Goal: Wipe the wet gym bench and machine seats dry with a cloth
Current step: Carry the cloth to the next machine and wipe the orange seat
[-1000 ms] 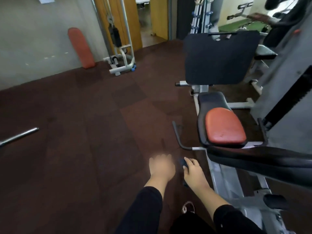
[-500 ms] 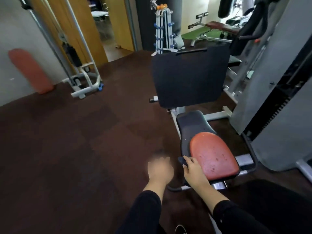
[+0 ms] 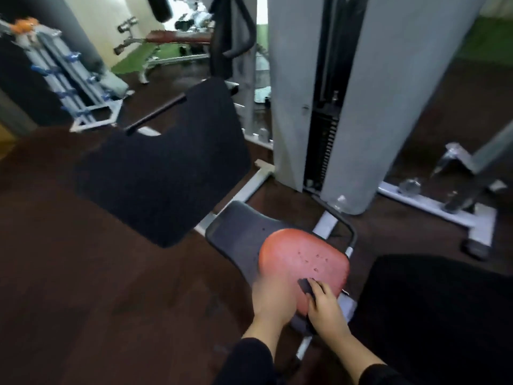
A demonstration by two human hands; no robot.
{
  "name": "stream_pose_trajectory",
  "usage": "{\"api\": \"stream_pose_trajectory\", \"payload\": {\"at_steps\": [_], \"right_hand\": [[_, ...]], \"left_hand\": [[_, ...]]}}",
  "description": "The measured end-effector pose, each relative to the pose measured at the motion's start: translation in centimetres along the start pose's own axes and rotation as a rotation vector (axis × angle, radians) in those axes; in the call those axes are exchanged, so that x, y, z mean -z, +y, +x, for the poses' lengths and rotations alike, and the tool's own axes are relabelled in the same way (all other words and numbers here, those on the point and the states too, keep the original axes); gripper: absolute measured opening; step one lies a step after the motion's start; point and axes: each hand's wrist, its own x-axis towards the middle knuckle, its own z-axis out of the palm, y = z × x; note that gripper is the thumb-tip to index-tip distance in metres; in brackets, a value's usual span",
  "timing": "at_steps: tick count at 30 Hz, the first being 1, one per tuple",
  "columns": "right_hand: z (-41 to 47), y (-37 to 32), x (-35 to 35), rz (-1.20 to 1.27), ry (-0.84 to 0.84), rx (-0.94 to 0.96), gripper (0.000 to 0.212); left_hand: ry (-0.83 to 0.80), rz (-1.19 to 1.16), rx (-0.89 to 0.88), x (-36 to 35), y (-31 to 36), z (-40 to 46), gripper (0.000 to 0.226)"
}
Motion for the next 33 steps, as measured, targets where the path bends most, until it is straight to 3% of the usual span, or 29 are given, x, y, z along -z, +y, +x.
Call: {"api": "stream_pose_trajectory", "payload": {"at_steps": [8, 20, 24, 28, 33], "right_hand": [[2.8, 2.3, -2.8, 0.109, 0.250, -0.287, 0.042], [16.1, 11.3, -8.0, 0.031, 0.561, -0.283, 0.047], [19.8, 14.0, -10.5, -0.062, 0.492, -0.213, 0.044], [21.4, 15.8, -12.8, -0.233, 0.356, -0.131, 0.050], [21.4, 16.2, -13.3, -0.328, 0.386, -0.086, 0.048]], "left_hand": [[-0.095, 0.105, -0.286, -0.9, -0.1, 9.9, 0.056], [-0.114, 0.204, -0.402, -9.4, 0.6, 26.0, 0.059], [-0.056, 0.221, -0.432, -12.3, 0.2, 29.9, 0.060], [0.110, 0.216, -0.510, -15.1, -1.3, 33.0, 0.058], [0.254, 0.199, -0.629, -17.4, -3.0, 33.9, 0.058]]}}
